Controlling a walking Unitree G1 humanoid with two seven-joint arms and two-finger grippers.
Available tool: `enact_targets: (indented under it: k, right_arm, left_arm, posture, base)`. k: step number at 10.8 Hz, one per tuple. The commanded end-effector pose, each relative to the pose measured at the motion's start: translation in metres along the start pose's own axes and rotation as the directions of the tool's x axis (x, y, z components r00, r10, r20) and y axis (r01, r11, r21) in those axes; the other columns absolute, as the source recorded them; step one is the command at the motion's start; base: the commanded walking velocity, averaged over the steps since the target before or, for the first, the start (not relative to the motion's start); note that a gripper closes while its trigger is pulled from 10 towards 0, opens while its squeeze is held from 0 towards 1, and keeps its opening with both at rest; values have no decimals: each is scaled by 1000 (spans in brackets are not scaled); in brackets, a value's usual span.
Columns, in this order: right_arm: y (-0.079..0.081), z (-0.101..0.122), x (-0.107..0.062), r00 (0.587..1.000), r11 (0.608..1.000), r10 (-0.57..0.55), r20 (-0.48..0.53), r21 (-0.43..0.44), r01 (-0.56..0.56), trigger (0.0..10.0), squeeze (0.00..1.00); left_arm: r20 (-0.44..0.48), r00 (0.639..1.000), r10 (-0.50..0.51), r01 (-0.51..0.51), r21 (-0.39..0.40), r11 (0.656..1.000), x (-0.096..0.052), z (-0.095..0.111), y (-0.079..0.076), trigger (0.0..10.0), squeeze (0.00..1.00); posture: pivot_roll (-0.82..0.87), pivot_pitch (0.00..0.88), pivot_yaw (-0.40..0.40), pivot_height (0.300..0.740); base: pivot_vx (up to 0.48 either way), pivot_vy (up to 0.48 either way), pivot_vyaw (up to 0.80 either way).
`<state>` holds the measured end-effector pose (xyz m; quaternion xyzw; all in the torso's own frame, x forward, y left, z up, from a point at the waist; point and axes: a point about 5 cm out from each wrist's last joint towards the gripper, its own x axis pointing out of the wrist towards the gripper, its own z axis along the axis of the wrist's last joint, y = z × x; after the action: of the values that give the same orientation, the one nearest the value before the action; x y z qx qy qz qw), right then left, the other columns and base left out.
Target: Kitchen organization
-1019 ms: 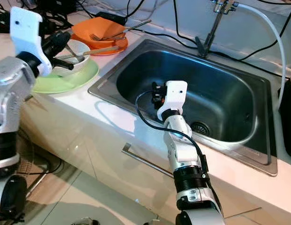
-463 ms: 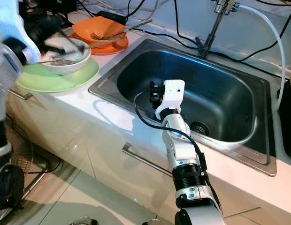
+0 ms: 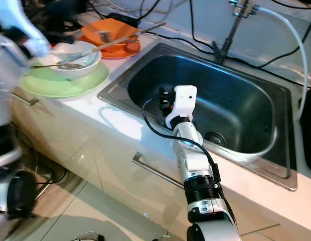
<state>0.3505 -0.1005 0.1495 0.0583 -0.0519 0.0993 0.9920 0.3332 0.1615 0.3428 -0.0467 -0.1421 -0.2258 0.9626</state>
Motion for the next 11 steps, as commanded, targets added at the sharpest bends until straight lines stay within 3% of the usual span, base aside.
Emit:
enact_targets:
  k: [1, 3, 5, 6, 9, 11]
  right_arm:
    - [-2, 3, 2, 1000, 1000, -2, 10, 1, 2, 10000, 0]
    - [-7, 3, 1, 1000, 1000, -24, 17, -13, 25, 10000, 0]
    - [-13, 3, -3, 999, 998, -41, 19, -49, 42, 10000, 0]
    - [-15, 3, -7, 999, 998, -39, 25, -49, 40, 10000, 1000]
    - [-18, 17, -10, 996, 989, -8, 90, -149, 21, 10000, 1000]
    - [-14, 26, -12, 992, 987, 42, 120, -158, -22, 10000, 1000]
  left_arm:
    - [71, 994, -88, 89, -11, 996, 4, 7, -19, 10000, 0]
    - [101, 980, -169, 180, -114, 977, 14, -12, -48, 10000, 0]
    - [63, 983, -173, 181, -167, 969, 17, -34, -53, 10000, 0]
    - [53, 988, -146, 154, -193, 969, 18, -45, -49, 10000, 0]
    - [40, 993, -109, 115, -230, 966, 17, -58, -40, 10000, 0]
    - [39, 992, -122, 128, -253, 959, 16, -63, -40, 10000, 0]
  posture:
    - [-10, 32, -108, 740]
    - [-20, 30, -98, 740]
    - [-32, 30, -87, 740]
    - [-35, 32, -82, 740]
    - [-45, 31, -74, 740]
    - [-50, 26, -68, 740]
  base:
    - [0, 0, 0]
    - [0, 0, 0]
    - [0, 0, 0]
    - [0, 0, 0]
    - [0, 0, 0]
    - [0, 0, 0]
